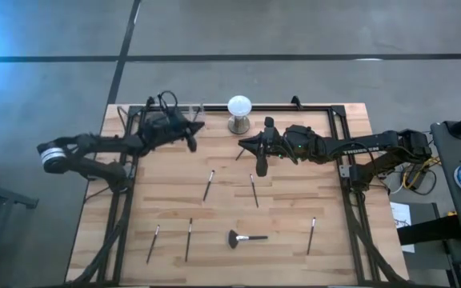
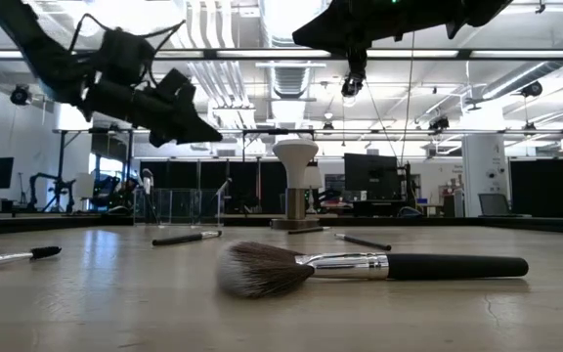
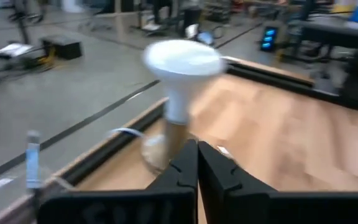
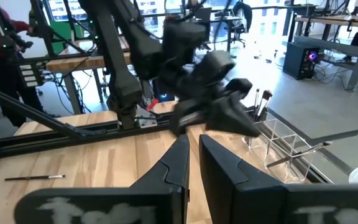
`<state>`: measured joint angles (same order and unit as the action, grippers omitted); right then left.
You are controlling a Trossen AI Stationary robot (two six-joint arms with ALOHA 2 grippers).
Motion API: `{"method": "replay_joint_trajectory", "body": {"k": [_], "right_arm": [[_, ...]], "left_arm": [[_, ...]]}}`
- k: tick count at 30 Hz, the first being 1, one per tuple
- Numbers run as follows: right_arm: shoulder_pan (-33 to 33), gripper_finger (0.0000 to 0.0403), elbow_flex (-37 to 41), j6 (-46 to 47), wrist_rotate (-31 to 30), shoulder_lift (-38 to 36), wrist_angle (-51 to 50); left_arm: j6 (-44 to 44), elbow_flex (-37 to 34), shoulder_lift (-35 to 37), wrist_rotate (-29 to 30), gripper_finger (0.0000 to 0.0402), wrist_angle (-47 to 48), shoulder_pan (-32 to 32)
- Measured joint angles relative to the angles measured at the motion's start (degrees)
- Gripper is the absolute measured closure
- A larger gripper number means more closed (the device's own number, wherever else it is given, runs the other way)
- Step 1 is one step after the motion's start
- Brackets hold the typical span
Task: Put items in baskets/containers
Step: Put the eyeshadow brush into the right section of the transparent organizer
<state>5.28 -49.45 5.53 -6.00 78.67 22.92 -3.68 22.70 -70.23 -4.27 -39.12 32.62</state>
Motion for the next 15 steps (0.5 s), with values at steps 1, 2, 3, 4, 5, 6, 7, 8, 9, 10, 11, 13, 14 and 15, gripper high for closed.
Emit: {"method": "replay_joint_trajectory", "body": {"k": [1, 2, 3, 4, 5, 6, 7, 8, 9, 10, 11, 13, 14, 15], "right_arm": [[-0.01, 0.0369, 0.0, -0.01, 0.0, 0.0, 0.0], [-0.01, 0.0369, 0.0, 0.0, 0.0, 0.0, 0.01], [0.0, 0.0369, 0.0, -0.01, 0.0, 0.0, 0.0], [0.0, 0.0369, 0.0, -0.01, 0.0, 0.0, 0.0], [-0.01, 0.0369, 0.0, -0.01, 0.0, 0.0, 0.01], [-0.01, 0.0369, 0.0, -0.01, 0.0, 0.0, 0.0], [0.0, 0.0369, 0.0, -0.01, 0.0, 0.0, 0.0], [0.0, 0.0369, 0.0, -0.03, 0.0, 0.0, 0.0], [0.0, 0.0369, 0.0, -0.01, 0.0, 0.0, 0.0], [-0.01, 0.0369, 0.0, -0.01, 0.0, 0.0, 0.0], [-0.01, 0.0369, 0.0, -0.01, 0.0, 0.0, 0.02], [-0.01, 0.0369, 0.0, -0.01, 0.0, 0.0, 0.08], [-0.01, 0.0369, 0.0, -0.01, 0.0, 0.0, 0.14], [0.0, 0.0369, 0.0, -0.02, 0.0, 0.0, 0.45]], "left_arm": [[-0.12, -1.17, 0.05, 0.0, 0.0399, -1.26, -1.29], [-0.36, -2.35, 0.03, 0.0, 0.04, -2.55, -2.47], [-0.6, -3.39, -0.1, 0.0, 0.0401, -3.92, -3.63], [-0.74, -4.18, -0.3, -0.01, 0.0401, -5.09, -4.73], [-0.75, -4.88, -0.49, -0.04, 0.0401, -6.06, -5.65], [-0.73, -5.53, -0.63, -0.02, 0.0401, -6.76, -6.5], [-0.62, -6.16, -0.77, 0.04, 0.0401, -7.55, -7.31], [-0.45, -6.75, -0.99, 0.06, 0.0401, -8.25, -8.09], [-0.42, -7.39, -1.2, 0.21, 0.0401, -9.44, -8.75], [-0.42, -8.07, -1.28, 0.4, 0.0401, -10.76, -9.29], [-0.46, -8.61, -1.37, 0.48, 0.0401, -11.79, -9.76], [-0.52, -9.63, -1.65, 0.62, 0.0401, -14.38, -10.1], [-0.62, -10.12, -1.79, 0.76, 0.0401, -15.43, -10.14], [-0.86, -10.4, -1.88, 0.79, 0.0401, -16.3, -10.16]]}}
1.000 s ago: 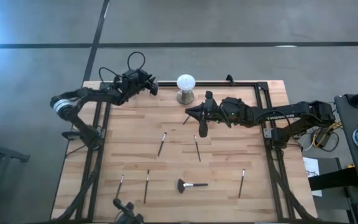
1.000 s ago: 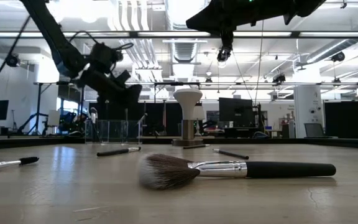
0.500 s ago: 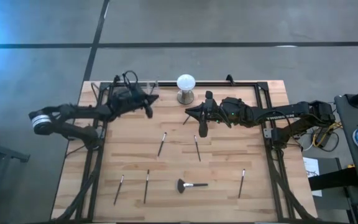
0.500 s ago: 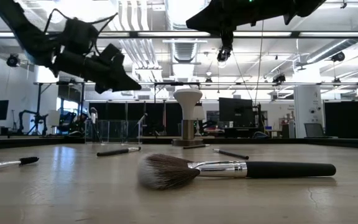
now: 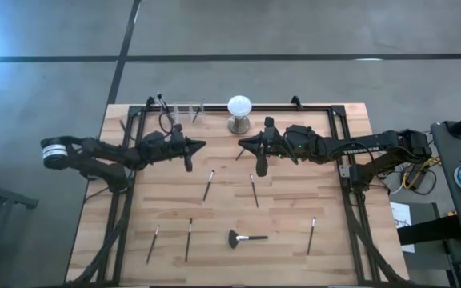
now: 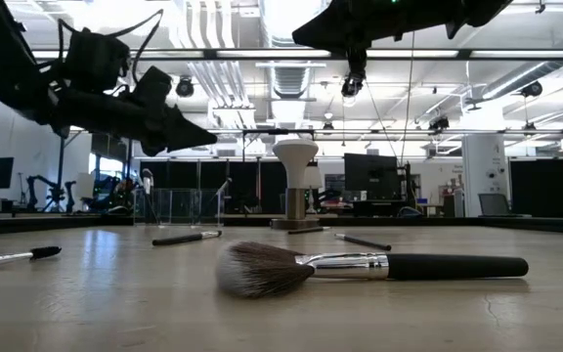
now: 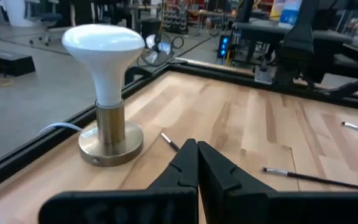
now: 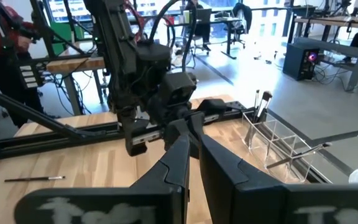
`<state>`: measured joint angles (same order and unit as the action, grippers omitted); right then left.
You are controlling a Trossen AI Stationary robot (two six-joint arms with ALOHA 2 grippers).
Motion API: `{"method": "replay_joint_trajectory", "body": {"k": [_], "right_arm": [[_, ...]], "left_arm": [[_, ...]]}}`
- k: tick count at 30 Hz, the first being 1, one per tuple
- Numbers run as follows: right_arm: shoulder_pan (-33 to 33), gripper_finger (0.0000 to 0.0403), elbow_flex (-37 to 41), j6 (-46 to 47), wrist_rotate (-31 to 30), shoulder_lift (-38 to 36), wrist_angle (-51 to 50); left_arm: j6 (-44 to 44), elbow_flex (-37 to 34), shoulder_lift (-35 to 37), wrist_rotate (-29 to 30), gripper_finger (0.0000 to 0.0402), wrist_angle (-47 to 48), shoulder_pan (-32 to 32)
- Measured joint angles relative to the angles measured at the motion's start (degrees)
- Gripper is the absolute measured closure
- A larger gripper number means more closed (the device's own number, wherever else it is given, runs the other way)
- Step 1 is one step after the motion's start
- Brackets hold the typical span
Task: Put items in baskets/containers
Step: Put the eyeshadow brush into the right section of the transparent organizer
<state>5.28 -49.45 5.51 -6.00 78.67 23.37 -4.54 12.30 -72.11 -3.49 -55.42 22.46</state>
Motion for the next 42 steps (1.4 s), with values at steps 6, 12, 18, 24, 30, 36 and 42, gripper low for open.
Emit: {"method": "replay_joint_trajectory", "body": {"k": [6, 12, 18, 24, 30, 36, 42], "right_arm": [[0.15, 0.0369, 0.0, 0.73, 0.0, 0.0, -0.3], [-0.78, 0.037, 0.0, 6.57, -5.21, 0.31, -7.31], [-1.96, 0.037, 0.0, 15.42, -12.35, 0.32, -17.63], [-2.69, 0.0369, 0.02, 27.65, -17.42, 1.41, -26.71], [-2.67, 0.036, 0.02, 42.11, -16.65, 5.48, -34.45], [-3.78, 0.0316, -0.45, 53.44, -9.43, 12.0, -36.78], [-5.19, 0.0276, -6.43, 57.3, -6.8, 20.48, -39.39]], "left_arm": [[-0.89, -0.53, -0.03, 0.11, 0.0401, -1.38, -0.02], [1.07, -0.43, 0.0, 0.14, 0.0401, -2.34, -0.02], [1.24, -0.36, 0.0, 0.13, 0.0401, -2.54, -0.01], [1.2, -0.4, 0.0, 0.13, 0.0401, -2.51, 0.02], [0.86, -0.52, 0.0, 0.13, 0.0401, -0.71, 0.02], [1.34, -1.35, 0.0, 0.17, 0.0401, -0.08, 0.02], [1.47, -1.39, 0.0, 0.44, 0.0401, -0.1, 0.02]]}}
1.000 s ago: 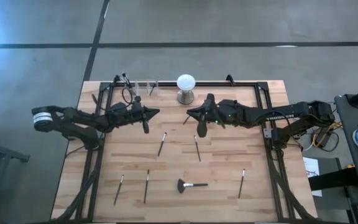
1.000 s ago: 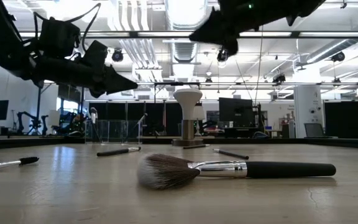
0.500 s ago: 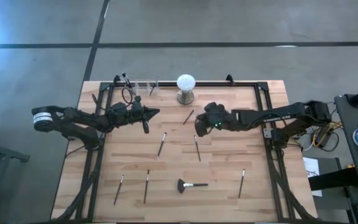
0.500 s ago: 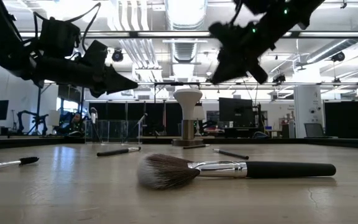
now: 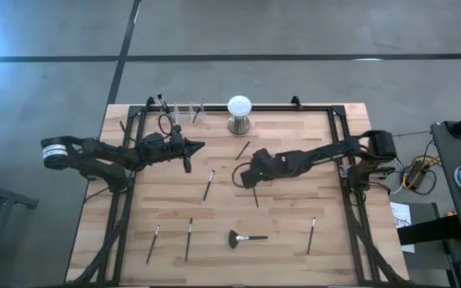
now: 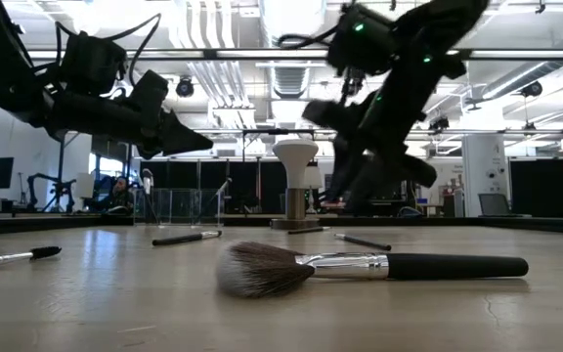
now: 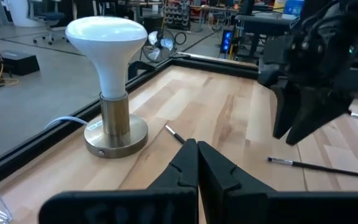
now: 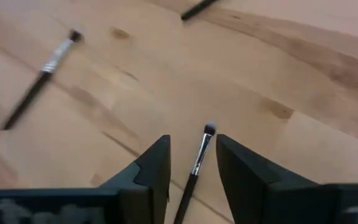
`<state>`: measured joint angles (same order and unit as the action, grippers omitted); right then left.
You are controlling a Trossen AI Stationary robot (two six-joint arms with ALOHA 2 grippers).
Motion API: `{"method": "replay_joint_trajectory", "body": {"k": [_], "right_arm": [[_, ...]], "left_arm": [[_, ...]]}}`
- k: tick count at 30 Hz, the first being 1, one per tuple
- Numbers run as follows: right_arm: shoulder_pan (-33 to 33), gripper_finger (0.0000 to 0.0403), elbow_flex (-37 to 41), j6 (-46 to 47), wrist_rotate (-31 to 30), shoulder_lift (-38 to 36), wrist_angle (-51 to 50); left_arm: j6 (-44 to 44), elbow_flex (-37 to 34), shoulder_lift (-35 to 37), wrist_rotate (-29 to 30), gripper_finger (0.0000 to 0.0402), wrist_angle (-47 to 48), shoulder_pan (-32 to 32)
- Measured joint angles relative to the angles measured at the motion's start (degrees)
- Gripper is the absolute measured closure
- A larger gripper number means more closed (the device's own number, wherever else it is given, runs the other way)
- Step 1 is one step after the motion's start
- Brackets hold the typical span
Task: Put items in baskets/containers
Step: Put the eyeshadow brush into the right section of the transparent organizer
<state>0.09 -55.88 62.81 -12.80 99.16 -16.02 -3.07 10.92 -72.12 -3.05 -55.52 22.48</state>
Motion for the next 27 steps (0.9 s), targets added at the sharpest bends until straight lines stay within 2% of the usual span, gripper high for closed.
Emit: {"method": "replay_joint_trajectory", "body": {"k": [8, 21, 27], "right_arm": [[0.05, 0.0264, -12.34, 1.33, -0.04, 8.63, -16.62], [0.29, 0.0299, -19.95, 1.13, -0.38, 16.97, -22.26], [0.29, 0.0338, -19.93, -0.88, -0.78, 17.07, -21.49]], "left_arm": [[-0.04, -0.04, 0.0, -0.02, 0.0401, 0.44, 0.0], [-0.07, -0.04, 0.0, -0.07, 0.0402, 1.1, 0.0], [-0.46, -0.04, 0.0, -0.09, 0.0402, 1.13, 0.0]]}}
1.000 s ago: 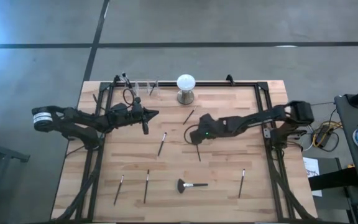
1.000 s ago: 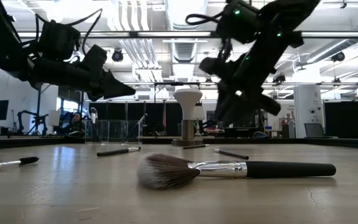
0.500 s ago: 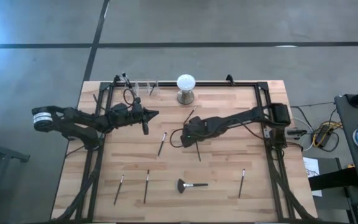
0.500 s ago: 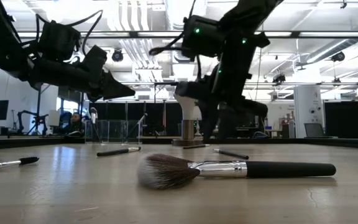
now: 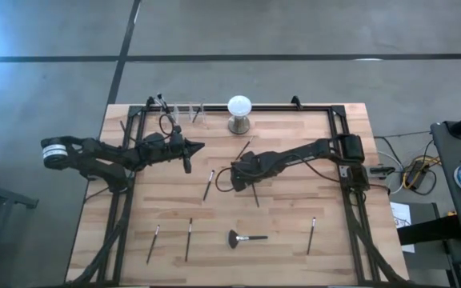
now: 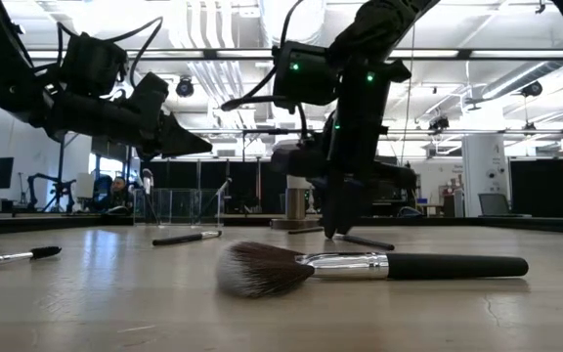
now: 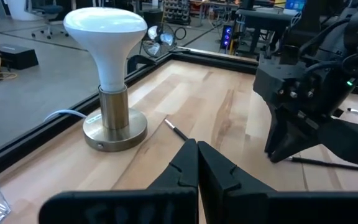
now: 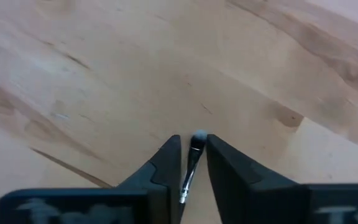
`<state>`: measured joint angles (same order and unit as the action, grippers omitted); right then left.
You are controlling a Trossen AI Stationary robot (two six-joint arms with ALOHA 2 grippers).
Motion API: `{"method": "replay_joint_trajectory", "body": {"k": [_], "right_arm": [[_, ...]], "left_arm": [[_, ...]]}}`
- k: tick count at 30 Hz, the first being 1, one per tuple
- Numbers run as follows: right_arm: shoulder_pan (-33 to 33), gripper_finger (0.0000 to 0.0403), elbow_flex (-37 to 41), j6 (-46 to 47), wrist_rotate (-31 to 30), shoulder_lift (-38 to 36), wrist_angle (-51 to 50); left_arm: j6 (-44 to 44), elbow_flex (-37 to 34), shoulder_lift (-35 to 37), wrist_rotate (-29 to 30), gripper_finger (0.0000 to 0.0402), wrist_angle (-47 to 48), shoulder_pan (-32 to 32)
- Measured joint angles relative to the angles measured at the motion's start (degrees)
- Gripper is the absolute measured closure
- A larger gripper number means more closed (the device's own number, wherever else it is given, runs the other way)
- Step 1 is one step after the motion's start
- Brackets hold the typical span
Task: Put items in baskets/containers
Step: Put the eyeshadow brush into the right section of the transparent organizer
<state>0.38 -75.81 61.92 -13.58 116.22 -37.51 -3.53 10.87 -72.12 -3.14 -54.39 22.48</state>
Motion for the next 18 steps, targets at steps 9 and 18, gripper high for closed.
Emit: {"method": "replay_joint_trajectory", "body": {"k": [9, 18], "right_arm": [[0.07, 0.0393, 0.2, -8.45, 0.01, -1.24, 0.41], [0.2, 0.0395, 5.86, -22.06, -3.63, -11.61, 6.91]], "left_arm": [[-3.47, 0.0, 0.0, -1.0, 0.0402, 0.0, 0.62], [-10.52, 0.24, 0.0, -6.9, 0.0402, 0.0, 0.95]]}}
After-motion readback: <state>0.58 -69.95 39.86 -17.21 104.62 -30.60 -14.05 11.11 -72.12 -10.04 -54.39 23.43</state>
